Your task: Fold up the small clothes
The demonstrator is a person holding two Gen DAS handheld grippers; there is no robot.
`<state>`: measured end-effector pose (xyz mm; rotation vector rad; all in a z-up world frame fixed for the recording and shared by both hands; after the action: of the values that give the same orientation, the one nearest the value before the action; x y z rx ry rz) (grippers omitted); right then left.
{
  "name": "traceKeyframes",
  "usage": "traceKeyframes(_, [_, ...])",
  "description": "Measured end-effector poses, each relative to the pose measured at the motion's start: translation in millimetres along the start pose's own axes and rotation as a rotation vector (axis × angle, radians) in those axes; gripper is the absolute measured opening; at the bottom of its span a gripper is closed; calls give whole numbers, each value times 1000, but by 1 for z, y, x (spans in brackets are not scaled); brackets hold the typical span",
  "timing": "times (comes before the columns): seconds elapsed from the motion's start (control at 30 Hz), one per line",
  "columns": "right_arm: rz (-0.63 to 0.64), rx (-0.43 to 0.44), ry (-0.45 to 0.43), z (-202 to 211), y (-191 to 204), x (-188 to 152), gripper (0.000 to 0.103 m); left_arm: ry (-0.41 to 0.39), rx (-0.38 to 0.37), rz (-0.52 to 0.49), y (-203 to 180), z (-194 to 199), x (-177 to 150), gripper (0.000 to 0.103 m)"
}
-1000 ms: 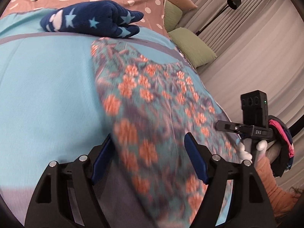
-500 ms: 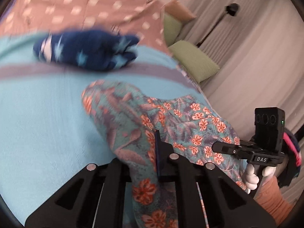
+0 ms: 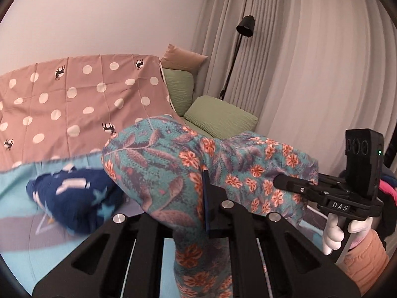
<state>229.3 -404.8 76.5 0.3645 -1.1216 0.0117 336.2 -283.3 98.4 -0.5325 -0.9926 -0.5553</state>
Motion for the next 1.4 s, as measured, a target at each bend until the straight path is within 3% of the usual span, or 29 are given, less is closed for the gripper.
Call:
traceKeyframes(0.17, [-37, -36, -6, -55, -48, 35, 23, 21, 67, -17, 25, -73, 29, 11])
traceKeyframes(0.23, [-53, -50, -1, -86, -69, 40, 24, 35, 109, -10, 42, -108, 32, 17])
traceKeyframes(0.27, [-58, -66, 7, -107, -81, 39, 26, 57, 151, -16, 53, -127, 29, 29])
traceKeyframes(0.3, [-65, -92, 14, -123, -92, 37, 34, 94, 218, -36, 68, -148, 21, 36])
traceKeyframes(0.33, [-89, -170, 33, -146, -114, 29, 50, 135, 273, -48, 80, -165, 11, 39])
traceKeyframes(0.37, [-120, -240, 60, -159, -129, 20, 56, 175, 326, -52, 92, -179, -1, 43])
traceKeyframes(0.43, [-207, -335, 134, -180, -158, -14, 48, 245, 373, -25, 113, -195, -37, 45])
traceKeyframes(0.47, [-255, -317, 166, -186, -165, -37, 48, 264, 335, -7, 116, -197, -57, 45])
traceKeyframes(0.53, [-259, -284, 193, -190, -163, -64, 48, 282, 298, -17, 119, -195, -81, 45])
traceKeyframes(0.6, [-212, -301, 231, -189, -158, -95, 48, 310, 273, -33, 118, -192, -108, 52])
traceKeyframes(0.67, [-211, -301, 257, -187, -154, -115, 48, 339, 279, -35, 120, -192, -127, 54])
traceKeyframes(0.8, [-249, -311, 254, -166, -150, -125, 49, 345, 264, 31, 122, -181, -130, 59])
traceKeyframes(0.93, [-152, -336, 294, -147, -123, -137, 51, 352, 237, 55, 113, -150, -148, 65])
traceKeyframes(1.2, [-106, -205, 326, -104, -49, -169, 56, 381, 235, 79, 110, -72, -192, 66])
traceKeyframes(1.4, [-59, -163, 259, -71, 5, -162, 57, 341, 205, 99, 89, -13, -204, 66])
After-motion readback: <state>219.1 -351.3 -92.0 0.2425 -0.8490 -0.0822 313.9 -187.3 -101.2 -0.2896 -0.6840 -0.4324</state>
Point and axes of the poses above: each gripper's, at about its wrist camera, not at the fingertips, and z roughly against the way its jaws point, y to its left, x to its top, the point moved 8 cm from there along -z, roughly the way its jaws point, and after that the axes turned 5 degrees about x, right-handed, at the moved point
